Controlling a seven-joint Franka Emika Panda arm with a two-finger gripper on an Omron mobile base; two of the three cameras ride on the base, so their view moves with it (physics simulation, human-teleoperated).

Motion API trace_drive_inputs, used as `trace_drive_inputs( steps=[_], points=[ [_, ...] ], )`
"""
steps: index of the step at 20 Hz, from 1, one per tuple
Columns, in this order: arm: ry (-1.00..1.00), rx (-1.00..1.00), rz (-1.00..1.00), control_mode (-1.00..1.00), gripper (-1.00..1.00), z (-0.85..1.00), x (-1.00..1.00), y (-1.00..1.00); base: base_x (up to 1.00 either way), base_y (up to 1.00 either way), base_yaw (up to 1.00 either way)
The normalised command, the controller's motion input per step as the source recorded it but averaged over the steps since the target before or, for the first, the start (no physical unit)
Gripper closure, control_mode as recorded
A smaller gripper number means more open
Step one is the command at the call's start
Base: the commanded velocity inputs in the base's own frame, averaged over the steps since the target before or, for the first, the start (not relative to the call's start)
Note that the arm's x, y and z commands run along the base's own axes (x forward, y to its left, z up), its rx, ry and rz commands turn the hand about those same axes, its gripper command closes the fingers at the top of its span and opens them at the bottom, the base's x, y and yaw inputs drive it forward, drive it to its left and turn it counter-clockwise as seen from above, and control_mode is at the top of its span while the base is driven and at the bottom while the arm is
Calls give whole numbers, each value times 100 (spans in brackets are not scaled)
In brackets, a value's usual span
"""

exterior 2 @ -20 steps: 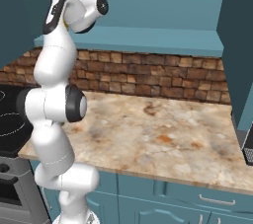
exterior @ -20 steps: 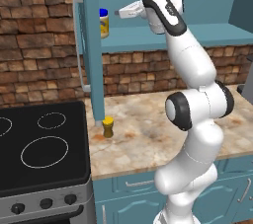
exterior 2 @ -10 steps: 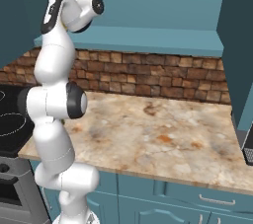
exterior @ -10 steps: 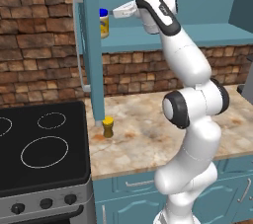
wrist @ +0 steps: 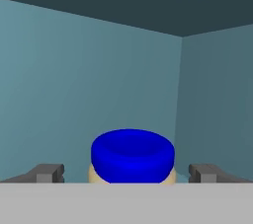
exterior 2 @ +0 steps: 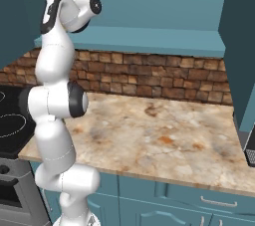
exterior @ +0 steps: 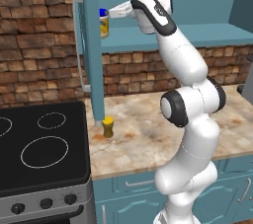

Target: Collect the turmeric, mayonnaise, and shaker from the cabinet and place them next to the stove.

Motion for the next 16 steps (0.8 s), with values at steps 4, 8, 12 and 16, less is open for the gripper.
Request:
trace_drive_inputs(
  steps=[4, 8, 12, 16],
  points=[
    [0, 0, 0, -100, -100, -1, 9, 9, 0, 0, 0],
    [0, 0, 0, -100, -100, -3, 10, 0, 0, 0, 0],
    [0, 0, 0, -100, -100, -3, 9, 4, 0, 0, 0],
    [0, 0, 0, -100, -100, 0, 11, 15, 0, 0, 0]
  ],
)
